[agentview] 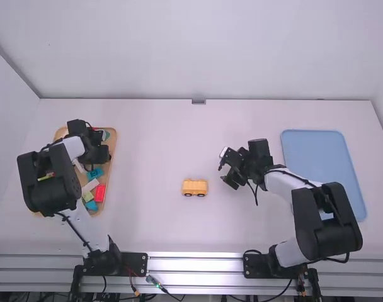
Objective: Assemble lego blocks to make yellow taxi
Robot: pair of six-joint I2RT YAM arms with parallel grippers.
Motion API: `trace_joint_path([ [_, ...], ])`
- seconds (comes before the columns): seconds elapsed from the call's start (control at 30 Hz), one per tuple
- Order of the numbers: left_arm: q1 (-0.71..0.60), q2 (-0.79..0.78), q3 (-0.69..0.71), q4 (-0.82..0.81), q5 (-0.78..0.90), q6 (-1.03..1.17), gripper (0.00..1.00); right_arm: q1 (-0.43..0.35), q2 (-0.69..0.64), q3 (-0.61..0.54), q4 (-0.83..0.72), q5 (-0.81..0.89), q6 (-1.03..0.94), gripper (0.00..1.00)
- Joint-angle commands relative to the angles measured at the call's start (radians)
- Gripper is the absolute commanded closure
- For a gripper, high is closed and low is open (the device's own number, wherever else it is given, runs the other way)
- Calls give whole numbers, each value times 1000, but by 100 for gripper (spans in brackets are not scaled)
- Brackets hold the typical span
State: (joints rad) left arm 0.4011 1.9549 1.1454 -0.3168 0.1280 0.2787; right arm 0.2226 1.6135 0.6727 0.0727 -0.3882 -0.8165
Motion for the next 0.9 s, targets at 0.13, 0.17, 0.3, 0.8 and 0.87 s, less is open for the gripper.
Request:
trace_joint_path([
  [0.13,-15,-26,53,-84,16,3,98,-1,-19,-5,10,-42,9,1],
  [0.17,-15,-41,54,-87,19,3,98,-1,-19,-5,10,-48,8,1],
  [0.3,-37,-135,27,-113,108,122,98,-1,-19,-5,22,-88,6,1],
  [0.8,-359,-306,-101,-342,248,849,98,-14,-18,-6,26,-198,-3,1],
  [0.87,-423,-305,-117,-337,226,880,98,-25,-18,-8,25,-239,-3,1],
])
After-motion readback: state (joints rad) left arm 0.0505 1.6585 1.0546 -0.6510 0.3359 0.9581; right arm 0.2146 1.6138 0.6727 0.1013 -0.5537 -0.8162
